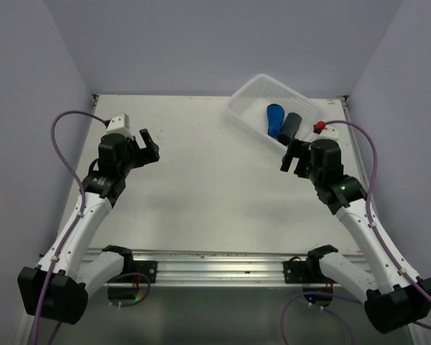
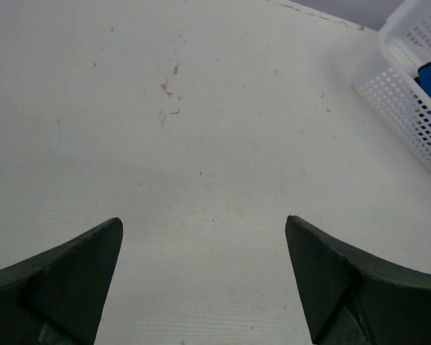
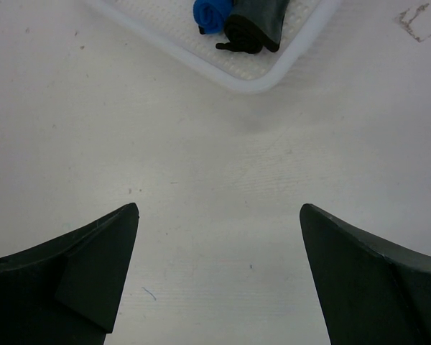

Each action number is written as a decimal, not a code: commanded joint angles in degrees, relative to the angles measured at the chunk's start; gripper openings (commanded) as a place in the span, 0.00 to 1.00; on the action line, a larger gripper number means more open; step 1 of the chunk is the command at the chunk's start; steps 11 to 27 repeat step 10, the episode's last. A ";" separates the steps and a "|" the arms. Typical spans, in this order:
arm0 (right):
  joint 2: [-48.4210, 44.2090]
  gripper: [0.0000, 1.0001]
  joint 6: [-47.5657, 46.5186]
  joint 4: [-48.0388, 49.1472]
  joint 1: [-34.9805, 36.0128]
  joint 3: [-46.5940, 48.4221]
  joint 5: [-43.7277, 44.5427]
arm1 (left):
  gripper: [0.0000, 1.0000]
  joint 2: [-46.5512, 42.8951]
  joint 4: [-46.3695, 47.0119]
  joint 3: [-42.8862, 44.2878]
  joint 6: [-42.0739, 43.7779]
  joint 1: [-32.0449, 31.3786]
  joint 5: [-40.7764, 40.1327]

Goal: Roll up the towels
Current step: Place the rolled towel into the container

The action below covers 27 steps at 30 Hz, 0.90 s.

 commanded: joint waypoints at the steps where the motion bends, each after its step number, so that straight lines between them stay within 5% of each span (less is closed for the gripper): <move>1: -0.23 0.99 0.99 0.46 -0.07 -0.61 1.26 | 1.00 -0.30 3.39 -0.24 1.53 0.42 0.35; 27: -0.14 0.99 0.10 0.91 0.02 -1.05 -1.12 | 1.00 0.31 3.48 -0.23 1.53 0.42 1.23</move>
